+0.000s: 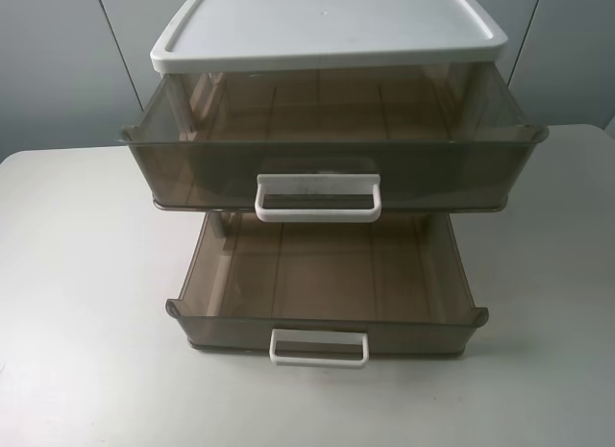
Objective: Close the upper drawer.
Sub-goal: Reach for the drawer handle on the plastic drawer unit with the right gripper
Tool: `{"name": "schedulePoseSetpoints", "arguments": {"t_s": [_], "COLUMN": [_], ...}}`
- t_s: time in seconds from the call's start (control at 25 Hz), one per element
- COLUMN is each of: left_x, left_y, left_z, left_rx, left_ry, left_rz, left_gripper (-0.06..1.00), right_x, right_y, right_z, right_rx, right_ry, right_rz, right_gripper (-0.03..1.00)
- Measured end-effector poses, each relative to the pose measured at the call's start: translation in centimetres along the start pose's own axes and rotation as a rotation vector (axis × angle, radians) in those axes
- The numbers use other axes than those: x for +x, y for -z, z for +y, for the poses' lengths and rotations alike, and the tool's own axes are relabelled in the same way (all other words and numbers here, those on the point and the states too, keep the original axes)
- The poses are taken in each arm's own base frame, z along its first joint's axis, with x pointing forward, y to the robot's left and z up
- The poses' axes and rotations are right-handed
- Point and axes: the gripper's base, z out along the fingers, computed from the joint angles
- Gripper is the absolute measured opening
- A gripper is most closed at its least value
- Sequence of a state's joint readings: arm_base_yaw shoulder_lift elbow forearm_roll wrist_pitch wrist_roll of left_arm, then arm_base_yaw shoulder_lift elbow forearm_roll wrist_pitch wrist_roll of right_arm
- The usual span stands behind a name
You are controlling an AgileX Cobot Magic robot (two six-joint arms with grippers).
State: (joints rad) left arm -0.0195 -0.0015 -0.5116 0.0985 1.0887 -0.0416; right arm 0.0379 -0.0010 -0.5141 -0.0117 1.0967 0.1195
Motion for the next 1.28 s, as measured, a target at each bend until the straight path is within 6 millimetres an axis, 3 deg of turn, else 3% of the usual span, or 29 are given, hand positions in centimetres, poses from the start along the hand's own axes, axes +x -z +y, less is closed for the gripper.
{"name": "schedulePoseSetpoints", "arguments": {"t_s": [1.0, 1.12, 1.28], "left_x": [0.0, 0.0, 0.0], "left_y": [0.0, 0.0, 0.0], "left_z": [0.0, 0.0, 0.0], "left_rx": [0.000, 0.000, 0.000], "left_ry": [0.004, 0.004, 0.004], "left_rz": [0.000, 0.000, 0.000], "left_gripper": [0.74, 0.74, 0.74], "right_x": [0.0, -1.4, -4.8], "right_y": [0.0, 0.3, 0.8], "right_z": [0.2, 0.4, 0.7], "right_rx": [-0.023, -0.027, -0.018], "right_ry": [-0.012, -0.015, -0.016], "right_rz": [0.000, 0.006, 0.043], "right_gripper": [0.68, 0.68, 0.68]}}
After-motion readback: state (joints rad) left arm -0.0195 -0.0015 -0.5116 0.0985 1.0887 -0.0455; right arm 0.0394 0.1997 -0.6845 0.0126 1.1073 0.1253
